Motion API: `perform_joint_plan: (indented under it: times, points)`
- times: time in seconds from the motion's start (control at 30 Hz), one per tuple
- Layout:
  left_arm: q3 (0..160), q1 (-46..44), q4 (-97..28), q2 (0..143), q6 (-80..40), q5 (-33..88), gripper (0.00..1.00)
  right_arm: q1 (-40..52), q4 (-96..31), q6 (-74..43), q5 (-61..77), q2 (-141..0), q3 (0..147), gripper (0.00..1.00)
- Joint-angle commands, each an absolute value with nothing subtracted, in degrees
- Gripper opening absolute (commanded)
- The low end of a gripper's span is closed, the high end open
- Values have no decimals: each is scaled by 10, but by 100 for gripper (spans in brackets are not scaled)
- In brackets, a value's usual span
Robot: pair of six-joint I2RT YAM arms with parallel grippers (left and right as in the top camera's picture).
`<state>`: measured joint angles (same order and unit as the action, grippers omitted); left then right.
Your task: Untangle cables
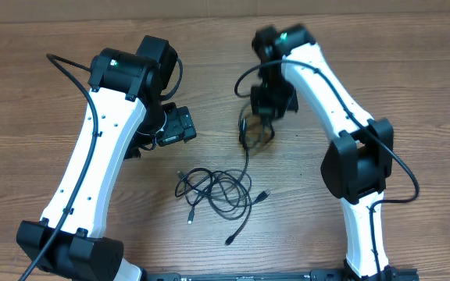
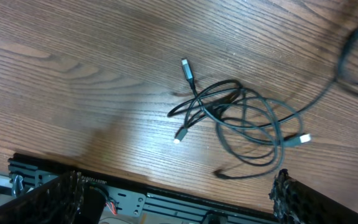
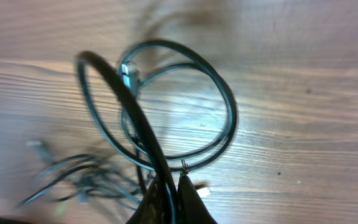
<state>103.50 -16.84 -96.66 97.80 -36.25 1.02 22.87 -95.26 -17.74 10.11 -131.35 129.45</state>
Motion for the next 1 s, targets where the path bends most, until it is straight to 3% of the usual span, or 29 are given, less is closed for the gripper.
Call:
perform_joint_plan:
  times: [0.0, 0.27, 0.7, 0.97]
  points:
    - [1033, -170, -968, 981, -358, 4, 100, 228, -971, -175, 103, -1244, 1428, 4]
    - [1033, -170, -968, 981, -358, 4, 100, 228, -961, -175, 104, -1136, 1559, 4]
    - [1033, -170, -968, 981, -357, 4, 99, 228, -849, -175, 194, -1070, 1560, 4]
    - [1033, -170, -968, 981, -357, 4, 100, 228, -811, -175, 112, -1070, 1560, 4]
